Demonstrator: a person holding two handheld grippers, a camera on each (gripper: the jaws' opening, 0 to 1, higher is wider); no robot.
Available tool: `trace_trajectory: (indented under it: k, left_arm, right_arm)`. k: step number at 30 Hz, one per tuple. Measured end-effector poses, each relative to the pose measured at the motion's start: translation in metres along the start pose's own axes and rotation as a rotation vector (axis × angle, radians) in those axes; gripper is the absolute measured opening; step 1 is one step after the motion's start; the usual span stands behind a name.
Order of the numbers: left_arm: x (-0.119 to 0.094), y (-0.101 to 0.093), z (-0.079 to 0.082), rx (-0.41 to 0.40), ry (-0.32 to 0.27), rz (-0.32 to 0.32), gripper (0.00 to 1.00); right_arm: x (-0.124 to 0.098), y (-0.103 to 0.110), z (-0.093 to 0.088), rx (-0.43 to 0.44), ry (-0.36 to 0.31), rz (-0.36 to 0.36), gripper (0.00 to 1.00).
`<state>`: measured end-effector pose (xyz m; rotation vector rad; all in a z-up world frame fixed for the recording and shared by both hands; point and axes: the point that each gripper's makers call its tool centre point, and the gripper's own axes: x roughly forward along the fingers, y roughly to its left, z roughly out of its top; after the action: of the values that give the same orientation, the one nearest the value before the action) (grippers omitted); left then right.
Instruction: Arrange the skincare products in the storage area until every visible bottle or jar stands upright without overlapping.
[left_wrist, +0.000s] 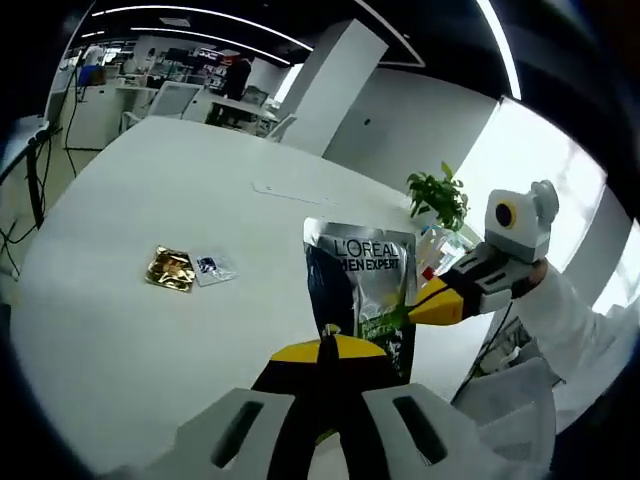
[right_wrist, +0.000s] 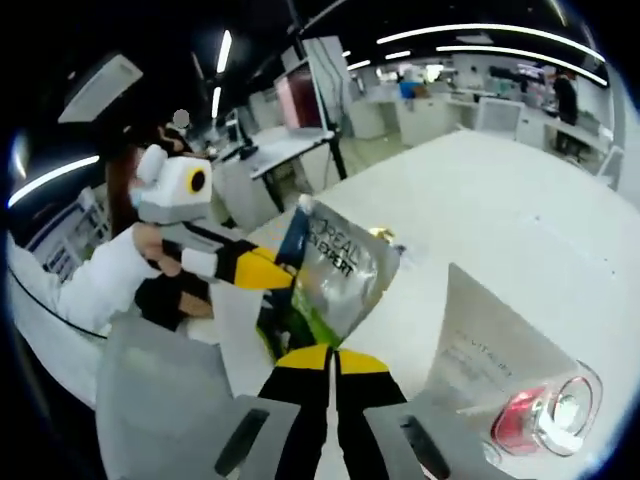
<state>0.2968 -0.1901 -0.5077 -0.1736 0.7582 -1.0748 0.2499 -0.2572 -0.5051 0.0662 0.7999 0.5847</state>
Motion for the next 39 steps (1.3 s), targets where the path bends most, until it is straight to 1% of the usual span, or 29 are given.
trace_trajectory:
  k: [2,4,5,8,11,12,13,14,16,19,21,26,30,32,35,39]
  left_arm:
    - [0.001,0.0,-0.004,-0.008,0.006,-0.004,0.0]
    - [0.003,0.007,-0.008,-0.011,0.019,-0.002,0.0]
    - [0.003,0.006,-0.01,-0.013,0.025,0.001,0.0]
    - [0.003,0.005,-0.018,-0.022,0.038,-0.004,0.0]
    - [0.005,0.008,-0.024,-0.032,0.05,-0.006,0.0]
    - [0.007,0.009,-0.029,-0.038,0.06,-0.005,0.0]
    - [0.008,0.012,-0.031,-0.043,0.067,-0.002,0.0]
    - [0.01,0.016,-0.034,-0.044,0.074,-0.001,0.0]
    - [0.012,0.016,-0.04,-0.053,0.087,0.0,0.0]
    - [0.015,0.016,-0.048,-0.056,0.107,0.004,0.0]
    - [0.016,0.016,-0.052,-0.045,0.116,0.005,0.0]
    - [0.018,0.018,-0.058,-0.053,0.134,0.001,0.0]
    - [0.022,0.024,-0.066,-0.041,0.16,0.012,0.0]
    - [0.024,0.027,-0.07,-0.055,0.173,0.006,0.0]
    - [0.026,0.03,-0.073,-0.067,0.171,0.008,0.0]
    - [0.03,0.032,-0.077,-0.078,0.178,0.006,0.0]
  right_arm:
    - [0.002,0.0,-0.004,-0.008,0.007,-0.012,0.0]
    - [0.005,0.002,-0.009,-0.008,0.016,-0.016,0.0]
    - [0.006,0.004,-0.012,-0.007,0.021,-0.014,0.0]
    - [0.01,0.001,-0.018,-0.005,0.029,-0.028,0.0]
    - [0.015,-0.001,-0.025,-0.004,0.042,-0.035,0.0]
    - [0.016,0.0,-0.027,-0.004,0.046,-0.039,0.0]
    - [0.018,0.0,-0.03,-0.007,0.051,-0.042,0.0]
    - [0.021,-0.001,-0.033,-0.012,0.062,-0.048,0.0]
    - [0.025,-0.004,-0.041,-0.026,0.079,-0.07,0.0]
    - [0.031,-0.007,-0.049,-0.025,0.096,-0.077,0.0]
    - [0.034,-0.009,-0.052,-0.014,0.099,-0.079,0.0]
    - [0.042,-0.015,-0.059,-0.006,0.107,-0.096,0.0]
    - [0.05,-0.019,-0.062,-0.005,0.11,-0.107,0.0]
    - [0.051,-0.021,-0.065,0.012,0.11,-0.107,0.0]
    - [0.055,-0.025,-0.067,0.018,0.104,-0.114,0.0]
    - [0.058,-0.026,-0.073,-0.004,0.116,-0.136,0.0]
